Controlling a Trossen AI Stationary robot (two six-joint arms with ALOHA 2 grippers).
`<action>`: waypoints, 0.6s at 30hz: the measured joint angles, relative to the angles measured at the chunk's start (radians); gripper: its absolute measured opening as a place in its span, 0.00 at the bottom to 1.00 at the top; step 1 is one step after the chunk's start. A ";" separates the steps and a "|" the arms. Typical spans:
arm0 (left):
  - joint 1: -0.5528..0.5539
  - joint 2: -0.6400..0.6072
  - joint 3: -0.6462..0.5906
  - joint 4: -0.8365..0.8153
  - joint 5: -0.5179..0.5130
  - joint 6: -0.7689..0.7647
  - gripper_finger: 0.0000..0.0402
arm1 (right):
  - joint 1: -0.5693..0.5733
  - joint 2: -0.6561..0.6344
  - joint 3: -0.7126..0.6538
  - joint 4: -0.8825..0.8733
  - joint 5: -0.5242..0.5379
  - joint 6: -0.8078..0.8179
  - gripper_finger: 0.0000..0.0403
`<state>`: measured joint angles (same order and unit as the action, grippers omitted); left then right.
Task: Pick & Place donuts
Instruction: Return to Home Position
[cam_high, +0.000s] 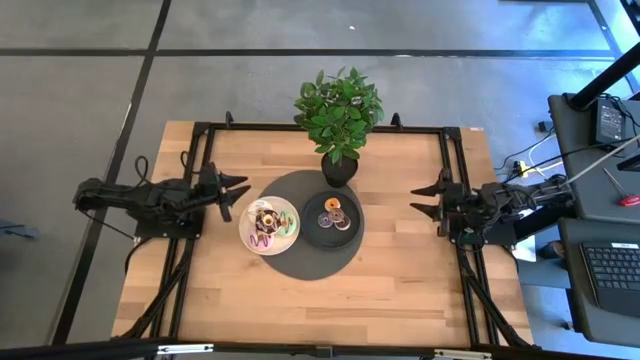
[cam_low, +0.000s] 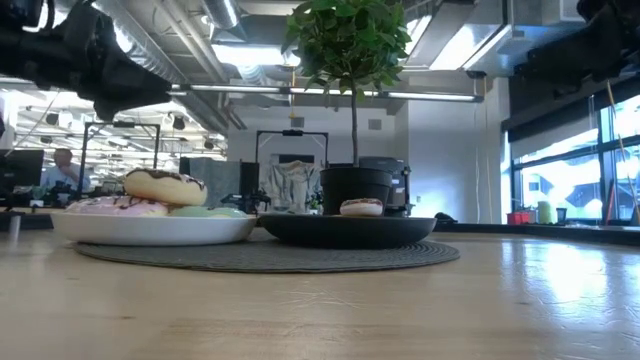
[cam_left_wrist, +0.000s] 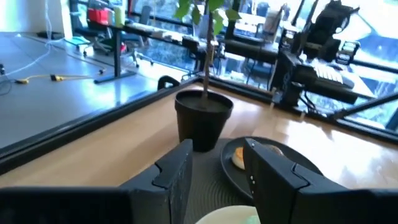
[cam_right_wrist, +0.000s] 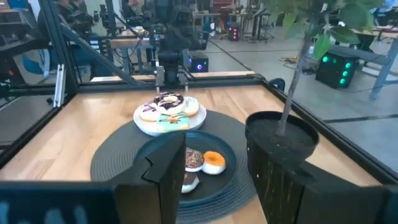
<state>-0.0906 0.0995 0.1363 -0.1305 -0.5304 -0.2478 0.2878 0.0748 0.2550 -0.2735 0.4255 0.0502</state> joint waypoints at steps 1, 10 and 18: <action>0.007 -0.019 -0.011 0.000 0.000 0.000 0.35 | 0.000 -0.019 0.000 -0.019 0.000 -0.004 0.43; 0.051 -0.097 -0.068 0.007 0.056 -0.011 0.35 | -0.001 -0.074 -0.041 -0.076 0.079 0.019 0.43; 0.092 -0.099 -0.068 0.001 0.062 -0.010 0.35 | -0.002 -0.074 -0.193 0.224 0.071 -0.076 0.43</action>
<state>0.0013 0.0010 0.0681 -0.1291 -0.4689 -0.2573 0.2855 0.0010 0.0620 -0.0498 0.4969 -0.0262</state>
